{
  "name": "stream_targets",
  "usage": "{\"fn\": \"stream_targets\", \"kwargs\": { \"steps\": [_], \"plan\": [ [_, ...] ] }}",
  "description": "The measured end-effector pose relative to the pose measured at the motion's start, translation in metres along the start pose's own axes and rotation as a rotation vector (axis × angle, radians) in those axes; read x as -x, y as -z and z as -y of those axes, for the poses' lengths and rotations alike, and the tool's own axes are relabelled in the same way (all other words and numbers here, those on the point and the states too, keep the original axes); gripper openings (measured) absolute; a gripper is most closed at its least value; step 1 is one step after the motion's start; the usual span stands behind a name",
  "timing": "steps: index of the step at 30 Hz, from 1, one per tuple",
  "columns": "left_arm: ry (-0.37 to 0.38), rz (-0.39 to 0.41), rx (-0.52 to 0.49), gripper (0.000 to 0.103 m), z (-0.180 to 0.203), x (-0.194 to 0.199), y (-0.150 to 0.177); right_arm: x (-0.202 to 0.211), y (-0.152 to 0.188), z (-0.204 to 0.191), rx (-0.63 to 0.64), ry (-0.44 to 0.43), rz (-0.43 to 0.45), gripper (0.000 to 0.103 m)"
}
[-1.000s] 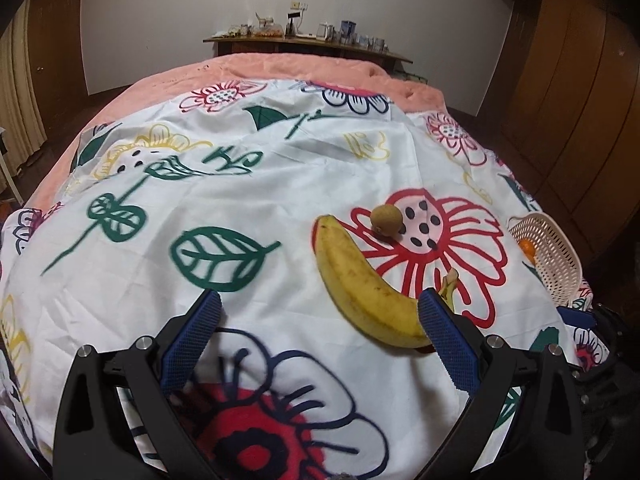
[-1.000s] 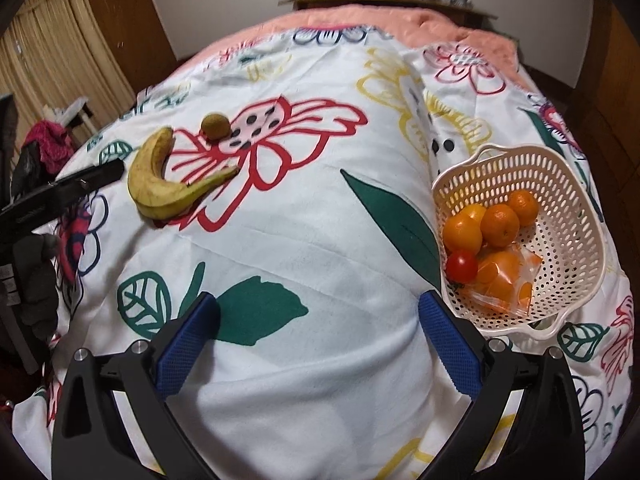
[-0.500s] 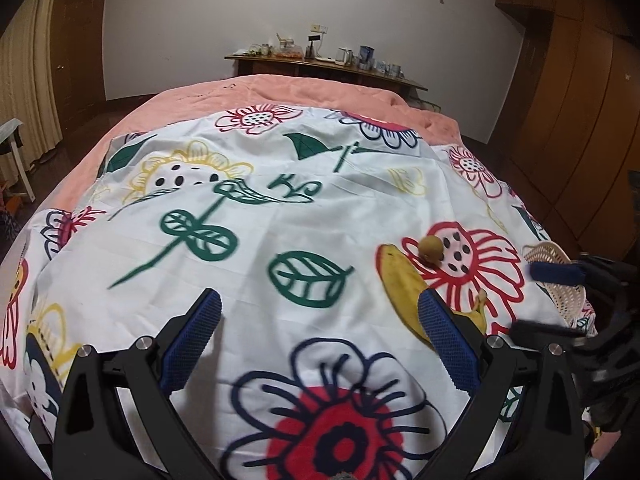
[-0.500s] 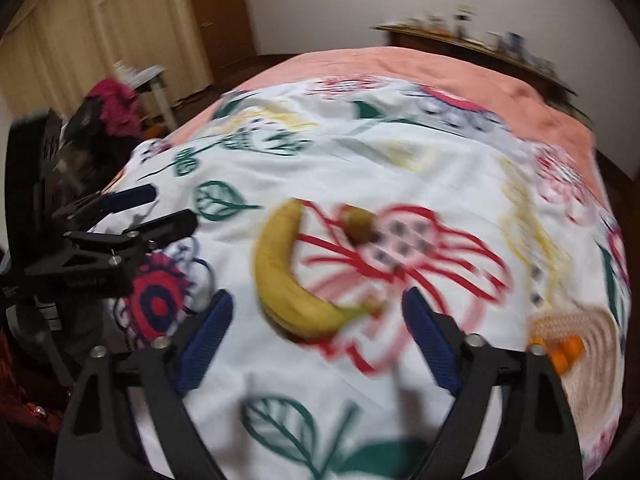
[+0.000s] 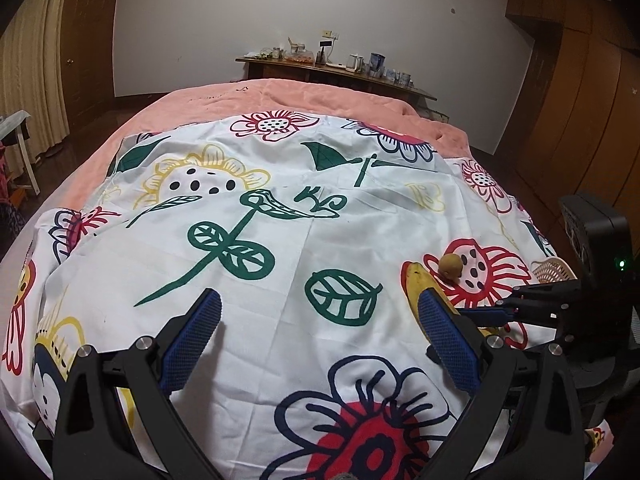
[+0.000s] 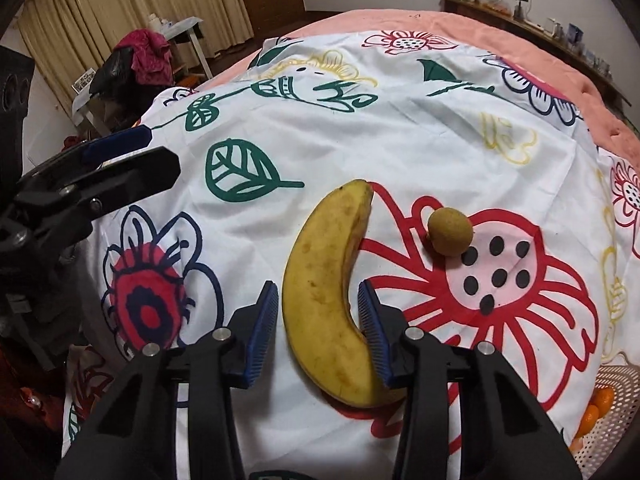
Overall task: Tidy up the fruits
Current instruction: 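Close the right gripper on the yellow banana and lift it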
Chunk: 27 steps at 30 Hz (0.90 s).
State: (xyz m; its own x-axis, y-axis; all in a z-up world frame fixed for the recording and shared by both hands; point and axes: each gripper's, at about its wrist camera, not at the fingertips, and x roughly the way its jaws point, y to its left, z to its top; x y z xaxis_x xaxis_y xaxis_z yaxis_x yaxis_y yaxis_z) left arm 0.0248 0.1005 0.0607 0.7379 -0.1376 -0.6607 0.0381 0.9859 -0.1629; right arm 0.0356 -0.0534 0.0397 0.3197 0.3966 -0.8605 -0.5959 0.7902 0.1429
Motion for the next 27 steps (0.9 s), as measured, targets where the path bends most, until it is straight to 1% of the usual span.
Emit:
{"fn": "stream_targets", "kwargs": {
  "steps": [4,5,10,12,17,21,27],
  "plan": [
    [-0.008,-0.006,-0.001,0.1,0.001,-0.003,-0.001,0.0,-0.002,-0.001,0.009,0.001,0.001,0.037],
    [-0.01,-0.007,0.0,0.1,0.001,-0.003,-0.001,0.0,-0.001,-0.002,0.011,0.006,0.004,0.033],
    [-0.016,-0.01,-0.006,0.1,0.004,-0.004,-0.004,0.005,0.003,0.004,-0.036,-0.012,0.034,0.032],
    [-0.018,-0.006,-0.016,0.1,0.008,-0.004,-0.006,0.011,0.008,0.005,-0.056,-0.022,0.055,0.032],
    [-0.016,-0.008,-0.044,0.1,0.02,-0.008,-0.01,0.037,0.016,0.013,-0.118,-0.05,0.139,0.032],
    [0.001,-0.023,-0.062,0.1,0.034,-0.018,-0.014,0.056,0.024,0.023,-0.166,-0.042,0.19,0.032],
    [0.03,-0.043,-0.096,0.1,0.052,-0.033,-0.018,0.088,0.041,0.052,-0.272,-0.02,0.275,0.032]
  ]
}}
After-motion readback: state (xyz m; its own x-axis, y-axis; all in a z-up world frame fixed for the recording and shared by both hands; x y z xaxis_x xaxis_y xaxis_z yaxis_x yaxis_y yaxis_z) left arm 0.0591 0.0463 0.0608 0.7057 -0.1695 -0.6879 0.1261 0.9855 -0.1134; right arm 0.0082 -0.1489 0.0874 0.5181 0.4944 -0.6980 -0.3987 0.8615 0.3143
